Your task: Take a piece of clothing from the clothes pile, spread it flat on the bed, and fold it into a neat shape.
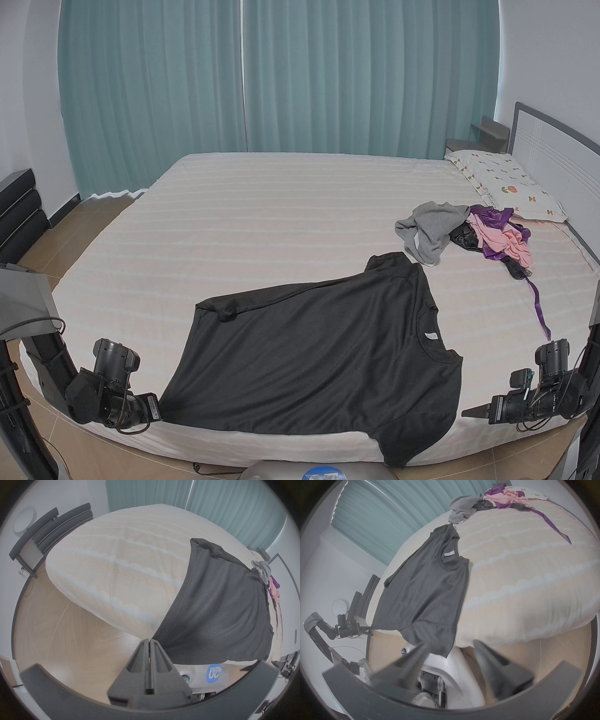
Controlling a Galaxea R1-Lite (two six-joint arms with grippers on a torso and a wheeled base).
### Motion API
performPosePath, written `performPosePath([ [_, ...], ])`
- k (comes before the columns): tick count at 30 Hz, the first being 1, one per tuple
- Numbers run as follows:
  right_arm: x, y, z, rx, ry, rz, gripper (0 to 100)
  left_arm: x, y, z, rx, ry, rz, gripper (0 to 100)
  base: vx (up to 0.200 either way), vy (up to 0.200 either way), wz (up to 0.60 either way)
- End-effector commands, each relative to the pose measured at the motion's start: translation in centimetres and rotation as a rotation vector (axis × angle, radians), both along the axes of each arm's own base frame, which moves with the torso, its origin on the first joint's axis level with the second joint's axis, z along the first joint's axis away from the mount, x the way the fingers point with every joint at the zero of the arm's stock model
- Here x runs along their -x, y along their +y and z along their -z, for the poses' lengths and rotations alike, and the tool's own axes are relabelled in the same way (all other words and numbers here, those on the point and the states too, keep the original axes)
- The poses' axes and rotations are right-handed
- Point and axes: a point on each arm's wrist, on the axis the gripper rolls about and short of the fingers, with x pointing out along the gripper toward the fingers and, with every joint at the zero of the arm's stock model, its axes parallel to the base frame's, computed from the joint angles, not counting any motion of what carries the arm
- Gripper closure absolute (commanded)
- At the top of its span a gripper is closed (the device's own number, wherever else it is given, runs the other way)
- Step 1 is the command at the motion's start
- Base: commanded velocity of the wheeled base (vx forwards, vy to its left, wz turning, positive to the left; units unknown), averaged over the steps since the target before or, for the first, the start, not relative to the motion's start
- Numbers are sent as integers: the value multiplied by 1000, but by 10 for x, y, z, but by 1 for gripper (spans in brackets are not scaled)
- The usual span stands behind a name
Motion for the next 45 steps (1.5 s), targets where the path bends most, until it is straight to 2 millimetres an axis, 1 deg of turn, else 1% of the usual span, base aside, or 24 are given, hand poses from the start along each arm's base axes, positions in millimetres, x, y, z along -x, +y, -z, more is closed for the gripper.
performPosePath([
  [1, -11, -2, 10, -4, -9, 5, 0, 0, 0, 3, 0, 14, 2, 100, 0, 0, 0],
  [4, -21, -4, 11, -5, -36, 17, 0, 0, 0, 3, 0, 14, 2, 100, 0, 0, 0],
  [5, -21, -4, 11, -7, -37, 17, 0, 0, 0, 3, 0, 14, 2, 100, 0, 0, 0],
  [7, -31, -2, 11, -36, -43, 48, 0, 0, 0, 3, 1, 14, 1, 100, 0, 0, 0],
  [12, -52, 11, 12, -102, -42, 79, 0, 0, 0, 3, 0, 14, 2, 100, 0, 0, 0],
  [16, -63, 19, 19, -102, -37, 65, 0, 0, 0, 3, 0, 14, 2, 100, 0, 0, 0],
  [19, -66, 20, 24, -99, -28, 60, 0, 0, 0, 4, 0, 17, 2, 100, 0, 0, 0],
  [20, -66, 20, 25, -97, -25, 61, 100, 0, 0, 5, -1, 18, 2, 100, 0, 0, 0],
  [21, -66, 20, 25, -97, -25, 61, 100, 0, 0, 5, -1, 18, 2, 100, 0, 0, 0],
  [22, -66, 19, 29, -84, -15, 65, 100, -1, 0, 5, -1, 20, 2, 100, 0, 0, 0],
  [29, -66, 18, 34, -15, -8, 97, 100, 0, 0, 6, -2, 26, 2, 100, 0, 0, 0],
  [35, -61, 12, 29, -4, -12, 122, 100, 1, 0, 7, -2, 31, 2, 100, 0, 0, 0],
  [37, -56, 3, 25, 9, -23, 139, 100, 1, 0, 7, -3, 34, 4, 100, 0, 0, 0],
  [38, -56, 2, 25, 9, -24, 140, 100, 2, 0, 7, -3, 35, 4, 100, 0, 0, 0],
  [41, -49, -11, 22, 46, -37, 147, 100, 4, -1, 8, -8, 45, 17, 100, 0, 0, 0],
  [45, -42, -21, 21, 69, -44, 149, 100, 7, -4, 8, -10, 53, 34, 100, 0, 0, 0],
])
